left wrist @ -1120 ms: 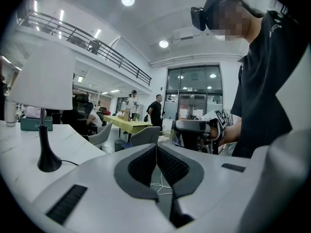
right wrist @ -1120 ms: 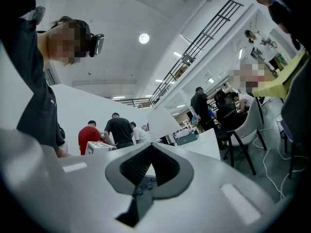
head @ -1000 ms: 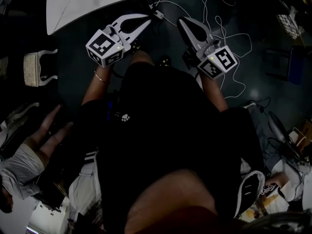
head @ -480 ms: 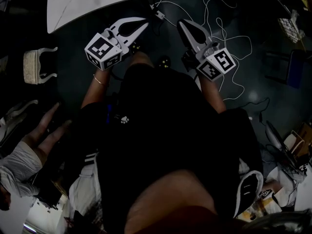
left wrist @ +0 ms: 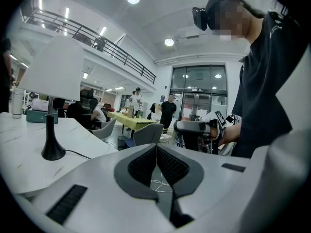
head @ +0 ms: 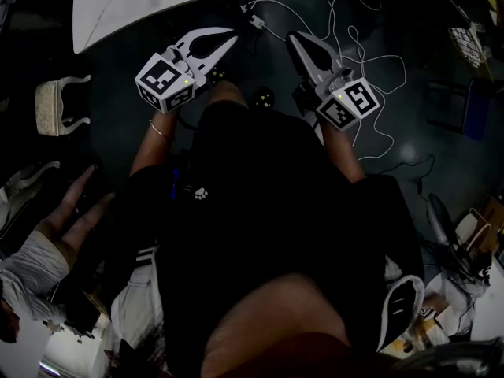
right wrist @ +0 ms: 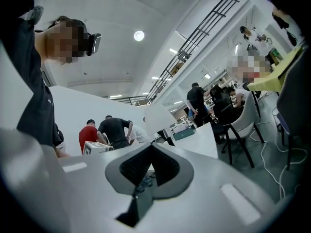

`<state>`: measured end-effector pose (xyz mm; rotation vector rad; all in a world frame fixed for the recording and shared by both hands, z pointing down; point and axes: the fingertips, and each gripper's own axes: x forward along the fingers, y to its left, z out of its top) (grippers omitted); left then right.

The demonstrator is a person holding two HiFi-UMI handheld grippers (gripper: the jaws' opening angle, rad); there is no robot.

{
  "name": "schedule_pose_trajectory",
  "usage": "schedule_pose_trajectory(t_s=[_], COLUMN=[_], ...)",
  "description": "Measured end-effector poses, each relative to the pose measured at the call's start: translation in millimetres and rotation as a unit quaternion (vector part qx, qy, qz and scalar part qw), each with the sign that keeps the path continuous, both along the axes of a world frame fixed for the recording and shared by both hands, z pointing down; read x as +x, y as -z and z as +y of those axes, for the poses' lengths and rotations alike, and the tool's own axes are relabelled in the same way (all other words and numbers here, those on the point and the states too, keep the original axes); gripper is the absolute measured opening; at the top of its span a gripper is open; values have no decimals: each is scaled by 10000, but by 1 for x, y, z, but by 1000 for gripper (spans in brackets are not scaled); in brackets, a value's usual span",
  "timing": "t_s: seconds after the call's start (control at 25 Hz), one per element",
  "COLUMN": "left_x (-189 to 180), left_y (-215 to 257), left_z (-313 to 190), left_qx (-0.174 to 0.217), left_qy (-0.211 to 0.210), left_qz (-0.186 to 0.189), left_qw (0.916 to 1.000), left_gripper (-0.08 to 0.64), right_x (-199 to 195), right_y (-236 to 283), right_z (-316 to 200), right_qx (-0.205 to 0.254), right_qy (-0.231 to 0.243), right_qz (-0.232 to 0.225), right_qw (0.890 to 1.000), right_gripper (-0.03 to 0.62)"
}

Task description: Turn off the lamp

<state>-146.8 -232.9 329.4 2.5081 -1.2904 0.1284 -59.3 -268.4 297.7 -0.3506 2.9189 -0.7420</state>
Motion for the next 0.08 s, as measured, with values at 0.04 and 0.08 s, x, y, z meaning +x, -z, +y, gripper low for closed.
schedule_pose_trajectory(t_s=[0.04, 0.08], left_x=[0, -1], left_y=[0, -1], left_z=[-1, -2], left_qx=[7, 15], left_qy=[6, 12], left_qz=[-5, -10], left_qw=[10000, 10000], left_gripper=[9, 9], right_x=[0, 1], right_y=[-1, -3], right_z=[-1, -1], right_qx=[-8, -17], right_qy=[-13, -26], right_qz=[13, 27], right_qw=[10000, 10000], right_gripper=[0, 0])
